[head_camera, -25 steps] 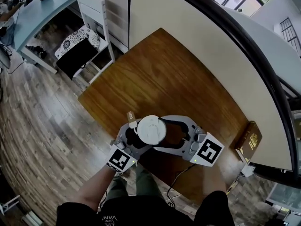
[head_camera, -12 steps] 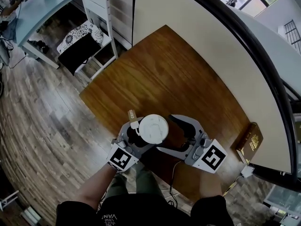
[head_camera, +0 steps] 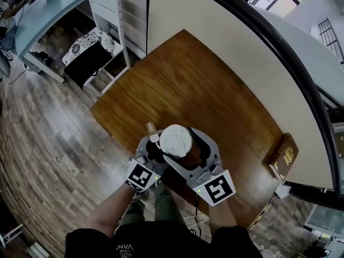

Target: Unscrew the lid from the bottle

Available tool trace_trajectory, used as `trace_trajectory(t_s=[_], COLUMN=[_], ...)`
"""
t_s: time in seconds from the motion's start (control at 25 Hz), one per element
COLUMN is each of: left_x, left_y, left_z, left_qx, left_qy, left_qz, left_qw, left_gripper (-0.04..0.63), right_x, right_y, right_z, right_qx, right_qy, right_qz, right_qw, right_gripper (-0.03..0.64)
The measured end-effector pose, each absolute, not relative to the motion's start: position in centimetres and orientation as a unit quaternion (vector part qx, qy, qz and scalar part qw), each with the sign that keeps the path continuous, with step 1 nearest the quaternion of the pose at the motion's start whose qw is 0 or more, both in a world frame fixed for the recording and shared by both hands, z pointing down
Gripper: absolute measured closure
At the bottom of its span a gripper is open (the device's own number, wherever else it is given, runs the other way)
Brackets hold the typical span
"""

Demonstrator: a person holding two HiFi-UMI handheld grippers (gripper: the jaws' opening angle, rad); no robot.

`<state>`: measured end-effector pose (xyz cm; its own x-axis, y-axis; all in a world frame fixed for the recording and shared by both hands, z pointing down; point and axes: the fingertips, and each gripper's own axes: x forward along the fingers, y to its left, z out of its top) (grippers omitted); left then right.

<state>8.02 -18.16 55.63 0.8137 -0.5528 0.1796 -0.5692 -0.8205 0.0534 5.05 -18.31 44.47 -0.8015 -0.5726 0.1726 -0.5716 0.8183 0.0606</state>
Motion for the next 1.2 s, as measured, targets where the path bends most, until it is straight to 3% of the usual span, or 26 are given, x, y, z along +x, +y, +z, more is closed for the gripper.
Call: trace_trajectory(t_s=[0.92,1.2], left_x=[8.0,8.1], left_y=[-18.4,-18.2], left_z=[55.4,55.7], left_qx=[0.947,0.952], left_qy=[-0.305,-0.291], left_qz=[0.062,0.074], left_qw=[0.078,0.053], left_gripper=[0.233,0.233], right_x=[4.8,5.3], right_y=[-19.3,-19.3], right_z=[44.3,42.8], right_qx=[0.342,0.362], right_qy=[-0.935,-0.929], right_qz=[0.025,0.034], right_qw=[0.094,0.069], right_gripper=[0.285,0.285])
